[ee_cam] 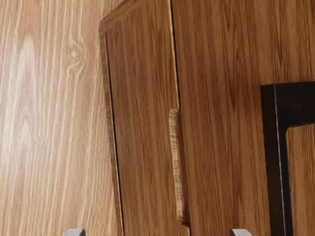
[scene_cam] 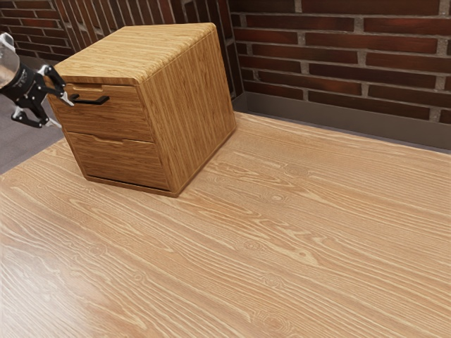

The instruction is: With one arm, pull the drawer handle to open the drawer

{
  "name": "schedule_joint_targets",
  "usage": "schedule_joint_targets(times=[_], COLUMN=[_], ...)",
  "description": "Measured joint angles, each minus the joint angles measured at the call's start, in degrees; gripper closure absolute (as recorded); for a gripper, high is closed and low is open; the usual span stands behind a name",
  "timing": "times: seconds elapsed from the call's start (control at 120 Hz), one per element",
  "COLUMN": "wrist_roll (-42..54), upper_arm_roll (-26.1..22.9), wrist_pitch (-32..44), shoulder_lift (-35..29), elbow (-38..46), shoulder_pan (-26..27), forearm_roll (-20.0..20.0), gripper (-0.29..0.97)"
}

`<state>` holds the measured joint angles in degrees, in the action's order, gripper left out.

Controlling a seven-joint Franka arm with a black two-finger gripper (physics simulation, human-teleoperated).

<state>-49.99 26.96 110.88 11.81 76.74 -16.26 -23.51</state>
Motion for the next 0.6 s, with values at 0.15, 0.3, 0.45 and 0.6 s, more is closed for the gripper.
schedule_joint_targets(times=[0.15,0.3,0.45,0.6], wrist_roll=[-0.6,-1.0,-1.3,-1.4], upper_arm_roll=[-0.6,-0.7,-0.5,-0.4], wrist_pitch=[-0.3,-0.1,0.4,1.2], shoulder_lift=[0.4,1.6,2.4,3.2], elbow=[-1.2,-2.4,-3.3,-4.1], shoulder_pan=[0.0,-0.4,-0.6,-1.0], forearm_roll=[-1.3,-3.4,-4.4,-4.9], gripper=[0.35,0.36,0.36,0.36])
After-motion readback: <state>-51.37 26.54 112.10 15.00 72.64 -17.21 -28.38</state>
